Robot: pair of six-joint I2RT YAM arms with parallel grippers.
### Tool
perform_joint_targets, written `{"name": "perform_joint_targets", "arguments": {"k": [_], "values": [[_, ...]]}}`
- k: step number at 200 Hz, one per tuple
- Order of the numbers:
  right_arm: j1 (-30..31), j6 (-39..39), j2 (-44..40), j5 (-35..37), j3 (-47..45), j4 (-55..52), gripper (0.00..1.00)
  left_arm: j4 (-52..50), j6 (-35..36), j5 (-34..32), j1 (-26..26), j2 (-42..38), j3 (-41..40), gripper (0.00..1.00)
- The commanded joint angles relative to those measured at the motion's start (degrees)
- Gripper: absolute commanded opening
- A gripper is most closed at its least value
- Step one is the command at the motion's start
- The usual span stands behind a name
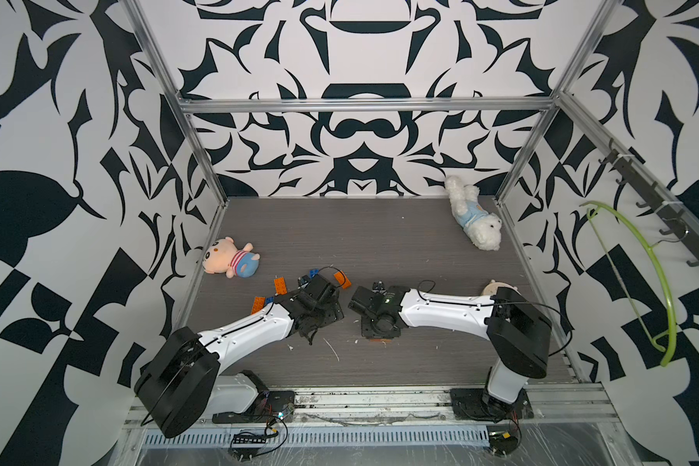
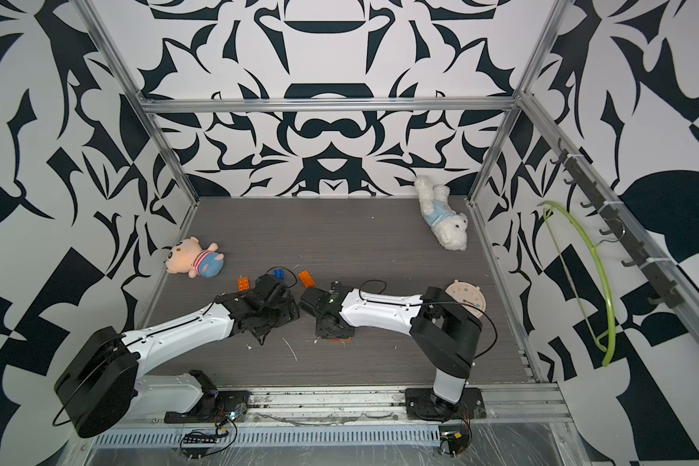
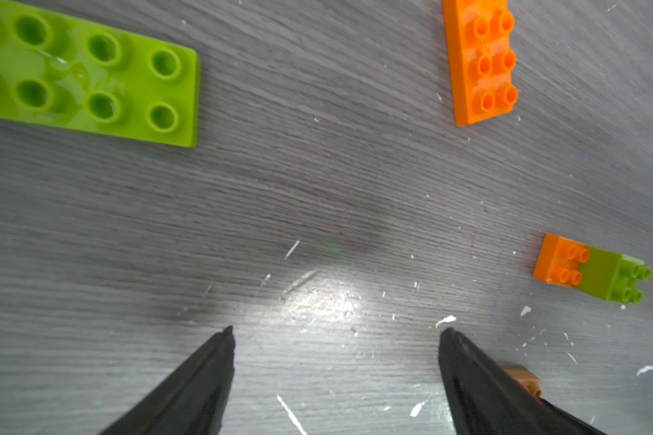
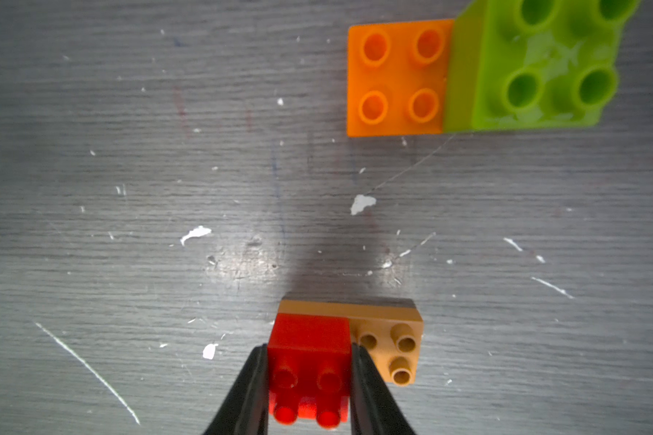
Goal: Assemble the number 5 with lego
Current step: Assemble the lego brick with the lego brick.
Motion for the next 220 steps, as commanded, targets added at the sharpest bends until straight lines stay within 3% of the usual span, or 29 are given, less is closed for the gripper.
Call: {"name": "perform_joint_targets", "arguments": {"k": [1, 169, 220], "values": [[0.2, -0.4, 4.0, -0.9, -4.0, -1.5, 0.28, -2.6, -0.5, -1.8, -0.1, -0.9, 1.1, 0.92], [-0.8, -2.4, 4.7, -0.4, -3.6, -1.3, 0.28, -2.5, -0.7, -2.5, -0.1, -2.5, 2.1, 0.92], [-3.2, -5.4, 0.5, 3.1, -0.6, -4.1, 0.28, -4.1, 0.2, -4.3, -0.2, -4.2, 3.5, 0.92]]}}
